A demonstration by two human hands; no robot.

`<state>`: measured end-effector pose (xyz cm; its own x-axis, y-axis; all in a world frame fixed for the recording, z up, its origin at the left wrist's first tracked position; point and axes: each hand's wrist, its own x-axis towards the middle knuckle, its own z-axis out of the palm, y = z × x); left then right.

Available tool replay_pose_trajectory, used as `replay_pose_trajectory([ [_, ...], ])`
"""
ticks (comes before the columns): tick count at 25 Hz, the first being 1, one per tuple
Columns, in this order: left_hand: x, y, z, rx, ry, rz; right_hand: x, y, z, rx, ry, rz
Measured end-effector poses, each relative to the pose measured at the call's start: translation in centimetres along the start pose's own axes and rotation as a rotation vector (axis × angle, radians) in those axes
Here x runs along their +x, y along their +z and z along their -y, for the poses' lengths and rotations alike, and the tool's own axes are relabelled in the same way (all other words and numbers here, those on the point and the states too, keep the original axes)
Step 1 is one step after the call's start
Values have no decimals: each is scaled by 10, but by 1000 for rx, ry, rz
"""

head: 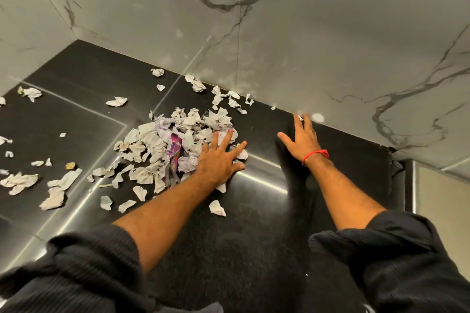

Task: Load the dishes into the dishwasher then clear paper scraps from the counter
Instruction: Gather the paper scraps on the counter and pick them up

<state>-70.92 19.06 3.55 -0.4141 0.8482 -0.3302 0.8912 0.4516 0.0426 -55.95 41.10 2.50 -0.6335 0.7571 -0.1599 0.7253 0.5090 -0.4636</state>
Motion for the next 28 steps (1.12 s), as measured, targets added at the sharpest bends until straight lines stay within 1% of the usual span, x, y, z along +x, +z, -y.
replay_pose_trajectory([
  [2, 3, 7, 4, -7, 2, 1, 15, 9, 9, -41, -22, 25],
  [4, 4, 3, 3, -7, 4, 18, 28, 28, 29, -100, -95, 19],
  [8, 3, -7, 12, -16, 40, 52, 52, 61, 105, -114, -220, 103],
  [11, -12, -21, 33, 16, 56, 77, 47, 88, 163, -241, -406, 207],
  [13, -33, -24, 50, 62, 25, 75, 29, 105, 193, -200, -495, 314],
  [15, -58, -19, 74, 124, 2, 52, 7, 109, 213, 4, -541, 357],
  [16, -70, -15, 87, 154, 4, 50, -5, 105, 214, 137, -528, 316],
  [17, -81, -12, 99, 174, 10, 60, -17, 100, 209, 252, -488, 234],
  [18, -90, -11, 108, 181, 17, 66, -31, 95, 198, 310, -429, 145],
  [19, -98, -10, 115, 171, 20, 57, -49, 90, 185, 306, -378, 67],
  [20, -105, -10, 119, 146, 16, 30, -69, 85, 169, 260, -336, 27],
  [22, -122, -11, 123, 59, -27, -94, -111, 80, 140, 157, -272, 52],
  [25, -155, -5, 115, -63, -108, -290, -159, 84, 114, 110, -190, 204],
  [27, -181, 14, 98, -125, -91, -332, -176, 94, 114, 88, -182, 233],
  [28, -192, 27, 89, -118, -57, -311, -179, 102, 119, 114, -182, 220],
])
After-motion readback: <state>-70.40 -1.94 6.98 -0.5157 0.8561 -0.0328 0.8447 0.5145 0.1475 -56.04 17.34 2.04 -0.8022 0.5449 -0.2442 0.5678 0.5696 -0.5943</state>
